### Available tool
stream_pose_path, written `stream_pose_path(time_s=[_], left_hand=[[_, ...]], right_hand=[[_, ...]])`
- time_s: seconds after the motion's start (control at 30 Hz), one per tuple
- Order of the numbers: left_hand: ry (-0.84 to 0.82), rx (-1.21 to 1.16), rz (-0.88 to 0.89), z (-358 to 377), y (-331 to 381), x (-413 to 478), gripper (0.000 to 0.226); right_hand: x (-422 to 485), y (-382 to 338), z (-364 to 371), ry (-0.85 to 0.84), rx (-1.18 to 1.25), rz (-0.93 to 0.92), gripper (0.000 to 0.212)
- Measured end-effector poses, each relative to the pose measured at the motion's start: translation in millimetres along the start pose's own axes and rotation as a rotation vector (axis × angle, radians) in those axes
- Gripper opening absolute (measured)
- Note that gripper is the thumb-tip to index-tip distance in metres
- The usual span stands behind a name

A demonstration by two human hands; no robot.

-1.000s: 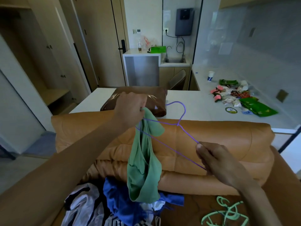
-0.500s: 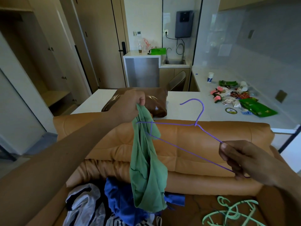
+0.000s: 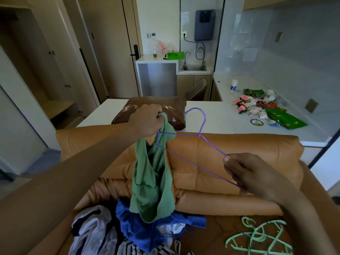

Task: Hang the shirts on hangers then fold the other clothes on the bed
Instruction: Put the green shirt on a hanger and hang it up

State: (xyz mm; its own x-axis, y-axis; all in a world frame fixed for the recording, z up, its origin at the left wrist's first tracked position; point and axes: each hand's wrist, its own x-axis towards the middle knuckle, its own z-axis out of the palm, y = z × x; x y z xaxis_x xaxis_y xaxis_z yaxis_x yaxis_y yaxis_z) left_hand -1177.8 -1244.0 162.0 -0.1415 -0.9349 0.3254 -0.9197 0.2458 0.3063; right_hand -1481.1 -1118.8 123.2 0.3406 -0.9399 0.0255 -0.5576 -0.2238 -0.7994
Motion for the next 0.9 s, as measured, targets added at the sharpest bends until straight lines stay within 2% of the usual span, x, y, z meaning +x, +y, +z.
stream_pose_path(time_s=[0.17,0.23,0.33,0.4,0.47,0.53,0.6,0.7,0.77,0.83,0.9], left_hand=[[0.066,-0.101,0.027,-12,16,-4,0.025],[0.045,-0.144,0.064,-21,19,-8,0.020],[-0.044,-0.183,0.219,-32,21,-19,0.011],[-0.044,-0.132,0.365,-37,20,-24,0.006],[-0.022,0.039,0.508,-43,18,-25,0.023],[-0.068,0.046,0.577,-46,18,-25,0.029],[-0.064,-0.002,0.579,-45,19,-24,0.021],[0.036,0.068,0.536,-39,20,-21,0.026],[0.041,0.086,0.521,-36,18,-20,0.027],[0.042,0.094,0.493,-34,19,-21,0.031],[0.048,0.109,0.456,-33,17,-22,0.029]], right_hand=[[32,-4,47,0.143,-0.069,-0.089,0.045],[45,-4,60,0.199,-0.059,-0.121,0.045],[55,-8,66,0.256,0.006,-0.187,0.049],[56,-14,64,0.220,0.009,-0.248,0.051],[57,-19,59,0.207,-0.004,-0.285,0.051],[59,-25,52,0.227,-0.012,-0.305,0.052],[61,-30,43,0.278,-0.088,-0.348,0.051],[60,-35,32,0.460,-0.239,-0.317,0.042],[57,-32,29,0.585,-0.280,-0.272,0.039],[47,-22,28,0.695,-0.184,-0.276,0.043],[35,-7,31,0.914,0.027,-0.321,0.039]])
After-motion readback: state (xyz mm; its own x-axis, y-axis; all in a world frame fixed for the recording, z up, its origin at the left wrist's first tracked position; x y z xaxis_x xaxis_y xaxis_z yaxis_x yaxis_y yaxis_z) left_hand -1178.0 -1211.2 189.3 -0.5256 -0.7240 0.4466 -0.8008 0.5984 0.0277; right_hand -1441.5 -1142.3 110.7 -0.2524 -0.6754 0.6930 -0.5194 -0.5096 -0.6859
